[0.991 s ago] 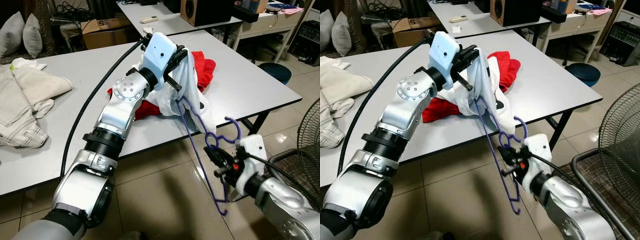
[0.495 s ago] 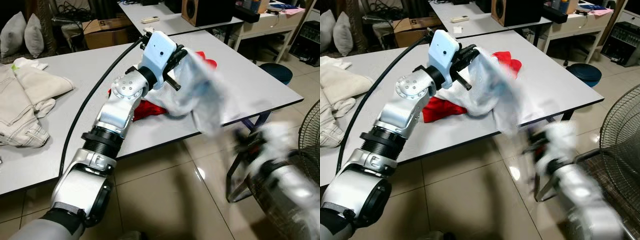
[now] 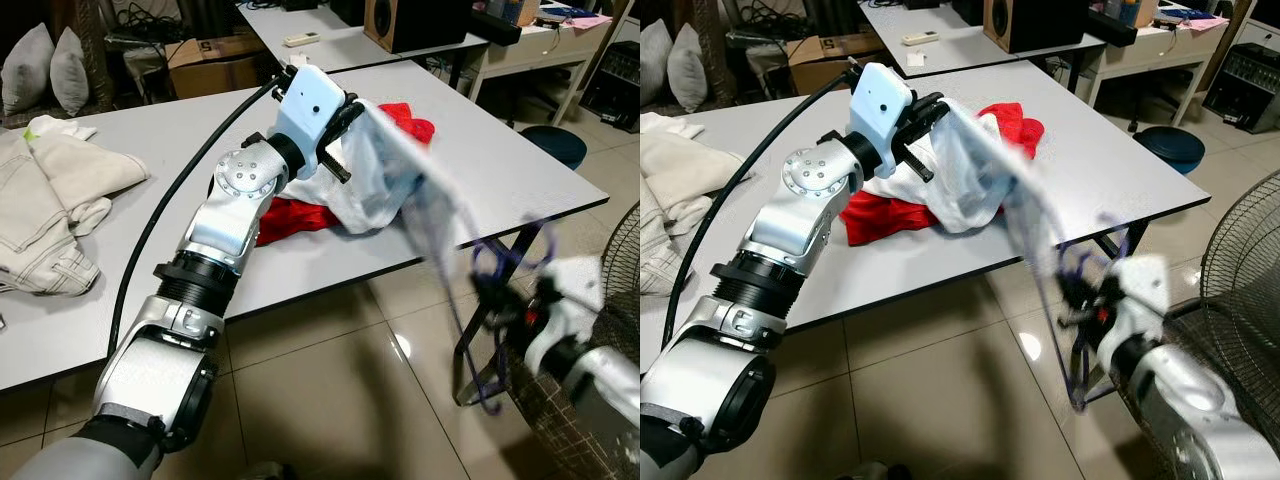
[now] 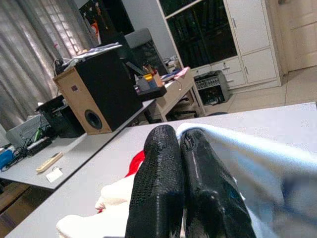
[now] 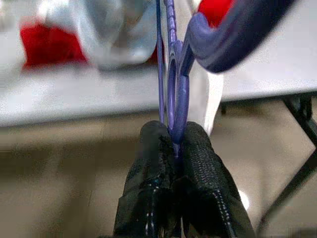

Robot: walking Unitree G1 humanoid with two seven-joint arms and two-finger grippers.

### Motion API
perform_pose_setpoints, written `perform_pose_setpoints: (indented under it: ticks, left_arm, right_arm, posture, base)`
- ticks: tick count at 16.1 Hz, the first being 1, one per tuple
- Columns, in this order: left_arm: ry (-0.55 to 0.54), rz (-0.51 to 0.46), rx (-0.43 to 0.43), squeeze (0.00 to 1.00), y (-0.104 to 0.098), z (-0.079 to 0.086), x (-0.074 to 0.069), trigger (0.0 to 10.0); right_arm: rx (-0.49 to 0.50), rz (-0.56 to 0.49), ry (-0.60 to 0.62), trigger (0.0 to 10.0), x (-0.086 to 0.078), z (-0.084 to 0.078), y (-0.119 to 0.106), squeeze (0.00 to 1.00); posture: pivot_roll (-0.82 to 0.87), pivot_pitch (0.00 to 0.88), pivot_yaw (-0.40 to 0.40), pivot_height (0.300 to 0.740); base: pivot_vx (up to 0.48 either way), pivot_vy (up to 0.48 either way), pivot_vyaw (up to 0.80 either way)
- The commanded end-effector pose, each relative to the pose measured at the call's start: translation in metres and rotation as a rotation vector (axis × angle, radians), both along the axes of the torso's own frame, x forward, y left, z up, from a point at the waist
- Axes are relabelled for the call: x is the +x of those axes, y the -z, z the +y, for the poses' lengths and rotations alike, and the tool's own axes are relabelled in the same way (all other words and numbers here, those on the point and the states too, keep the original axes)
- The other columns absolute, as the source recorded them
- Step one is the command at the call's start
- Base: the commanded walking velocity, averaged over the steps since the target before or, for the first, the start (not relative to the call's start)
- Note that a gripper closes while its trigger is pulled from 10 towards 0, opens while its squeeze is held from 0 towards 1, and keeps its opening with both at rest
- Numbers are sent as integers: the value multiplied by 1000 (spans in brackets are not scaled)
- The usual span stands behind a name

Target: Hang hanger

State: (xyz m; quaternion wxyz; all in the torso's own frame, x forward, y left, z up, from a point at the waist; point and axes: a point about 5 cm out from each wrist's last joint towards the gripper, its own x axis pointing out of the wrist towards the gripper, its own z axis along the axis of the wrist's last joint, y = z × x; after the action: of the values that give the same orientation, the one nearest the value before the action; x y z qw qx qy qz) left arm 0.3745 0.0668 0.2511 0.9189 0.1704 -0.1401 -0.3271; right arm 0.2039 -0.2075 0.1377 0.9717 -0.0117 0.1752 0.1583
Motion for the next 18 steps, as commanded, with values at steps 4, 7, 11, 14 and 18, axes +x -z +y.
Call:
perform_pose_setpoints:
  ticks: [4,7,11,14,18]
  left_arm:
    - [37,8,17,0,2,-9,-3,0]
    - [51,7,27,0,3,-13,-3,0]
    - [59,4,25,0,1,-16,-3,0]
    - [88,7,3,0,0,-18,-6,0]
    - [127,22,-28,0,2,-27,-9,0]
  right_arm:
    - [-141,57,-166,10000,-28,7,-5,0]
    - [-171,56,-263,10000,-44,0,-19,0]
    - [-92,23,-257,10000,-52,-7,-25,0]
    - [-197,-125,-27,10000,-25,-25,-29,0]
    - [-632,-267,-183,10000,4,-8,-33,0]
  posture:
    - [-157,0,102,740]
    - [-165,0,114,740]
    - [-162,0,114,740]
    - [-167,0,120,740]
    - [-176,0,124,740]
  base:
    - [0,0,0]
    - [0,0,0]
    - [0,0,0]
    - [0,0,0]
    - [0,0,0]
